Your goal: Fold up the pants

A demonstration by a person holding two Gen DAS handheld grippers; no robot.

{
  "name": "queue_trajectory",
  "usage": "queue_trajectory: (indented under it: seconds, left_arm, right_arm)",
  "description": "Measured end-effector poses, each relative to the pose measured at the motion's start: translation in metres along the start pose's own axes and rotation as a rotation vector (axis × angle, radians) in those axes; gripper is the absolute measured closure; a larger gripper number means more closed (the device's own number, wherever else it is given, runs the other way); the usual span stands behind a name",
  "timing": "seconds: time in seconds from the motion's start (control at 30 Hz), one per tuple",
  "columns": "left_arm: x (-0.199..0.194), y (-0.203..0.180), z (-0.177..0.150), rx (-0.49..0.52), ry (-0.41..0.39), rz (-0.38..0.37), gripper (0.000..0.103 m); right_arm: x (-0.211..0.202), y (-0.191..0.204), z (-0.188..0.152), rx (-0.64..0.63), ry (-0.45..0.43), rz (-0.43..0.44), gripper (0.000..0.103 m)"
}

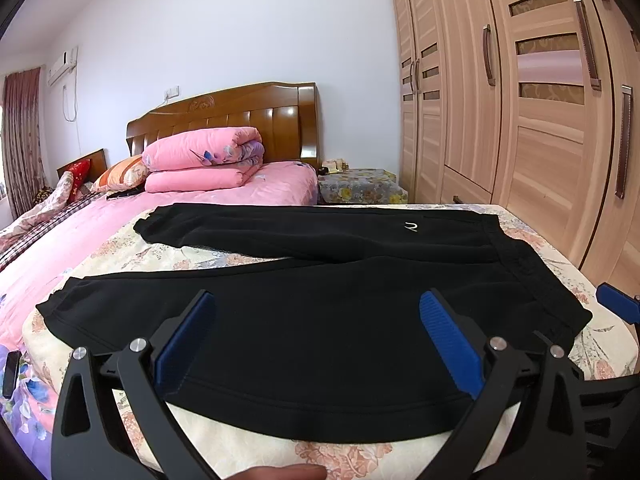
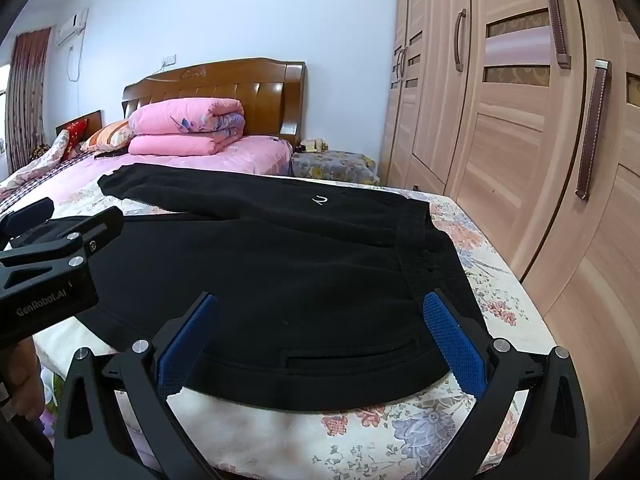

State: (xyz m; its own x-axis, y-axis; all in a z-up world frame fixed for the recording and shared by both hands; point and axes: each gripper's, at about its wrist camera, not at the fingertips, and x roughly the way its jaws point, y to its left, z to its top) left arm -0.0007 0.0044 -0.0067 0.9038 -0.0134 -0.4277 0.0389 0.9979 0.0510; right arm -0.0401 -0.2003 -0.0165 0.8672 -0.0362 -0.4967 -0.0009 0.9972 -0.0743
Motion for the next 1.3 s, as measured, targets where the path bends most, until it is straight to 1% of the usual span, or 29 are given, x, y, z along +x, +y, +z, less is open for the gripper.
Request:
queue_trajectory:
  seconds: [0.43,1.3]
  left_arm:
    - [-0.0012,0.0,0.0003,0.002,-0.001,-0.004,0.001]
    - [-0.0009,-0.0009,0.001,0.005,0.001,-0.004,0.001]
  right_arm:
    - [0.0009,-0.0075,0.0034,0.002,-0.001,0.012,0.004]
    - [0.0057,-0.0081,0.0013,0.005,0.013,0.02,0.004]
